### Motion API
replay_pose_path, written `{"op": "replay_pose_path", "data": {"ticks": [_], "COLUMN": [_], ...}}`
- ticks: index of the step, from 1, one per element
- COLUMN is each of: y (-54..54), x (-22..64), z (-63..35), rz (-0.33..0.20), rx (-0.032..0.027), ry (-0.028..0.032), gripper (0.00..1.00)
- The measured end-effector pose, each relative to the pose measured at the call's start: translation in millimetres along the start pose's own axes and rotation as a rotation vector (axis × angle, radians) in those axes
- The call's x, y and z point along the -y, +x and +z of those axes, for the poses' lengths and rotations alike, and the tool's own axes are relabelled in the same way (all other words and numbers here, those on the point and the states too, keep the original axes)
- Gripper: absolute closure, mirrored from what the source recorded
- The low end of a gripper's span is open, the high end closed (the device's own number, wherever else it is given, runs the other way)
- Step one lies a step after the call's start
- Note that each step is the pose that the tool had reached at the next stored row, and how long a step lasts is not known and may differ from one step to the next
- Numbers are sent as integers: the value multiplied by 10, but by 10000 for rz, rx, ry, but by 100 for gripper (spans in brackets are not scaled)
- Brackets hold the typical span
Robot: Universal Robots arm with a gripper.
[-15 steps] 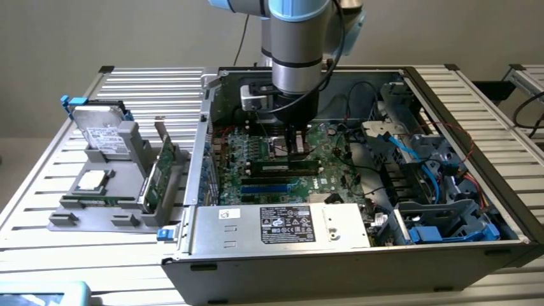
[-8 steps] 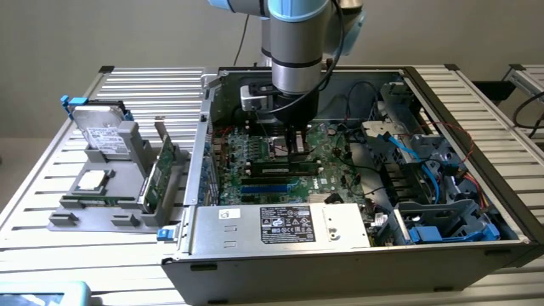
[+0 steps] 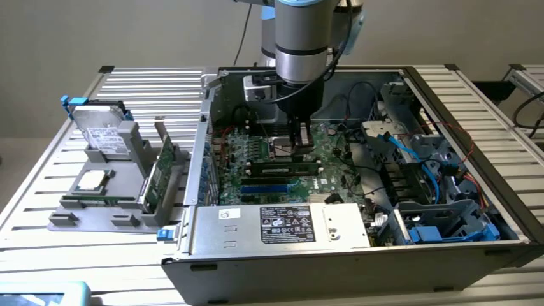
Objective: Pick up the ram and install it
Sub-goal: 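Insert the ram into the slot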
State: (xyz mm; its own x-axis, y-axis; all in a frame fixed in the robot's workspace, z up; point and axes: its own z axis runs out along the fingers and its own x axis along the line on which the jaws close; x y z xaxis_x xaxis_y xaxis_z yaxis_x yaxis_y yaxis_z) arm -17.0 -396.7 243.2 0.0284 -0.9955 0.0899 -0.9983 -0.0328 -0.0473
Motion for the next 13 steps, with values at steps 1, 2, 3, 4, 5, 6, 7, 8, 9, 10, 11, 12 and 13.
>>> {"op": "replay_pose_path", "data": {"ticks": [1,2,3,4,5,6,7,8,9,10,11,12,13], "y": [6,13,19,25,32,37,40,43,45,47,50,52,54], "x": [19,37,55,76,97,118,135,137,136,136,137,137,137], "z": [-29,-55,-75,-88,-92,-92,-90,-91,-91,-91,-90,-90,-90], "rz": [-3,-7,-12,-16,-19,-23,-26,-30,-27,-28,-29,-29,-29], "rx": [0,2,4,6,9,10,11,11,11,11,11,10,12], "ry": [-38,-80,-128,-180,-222,-258,-295,-327,-328,-329,-329,-329,-329], "gripper": [78,78,78,78,78,78,78,78,78,78,78,78,78]}}
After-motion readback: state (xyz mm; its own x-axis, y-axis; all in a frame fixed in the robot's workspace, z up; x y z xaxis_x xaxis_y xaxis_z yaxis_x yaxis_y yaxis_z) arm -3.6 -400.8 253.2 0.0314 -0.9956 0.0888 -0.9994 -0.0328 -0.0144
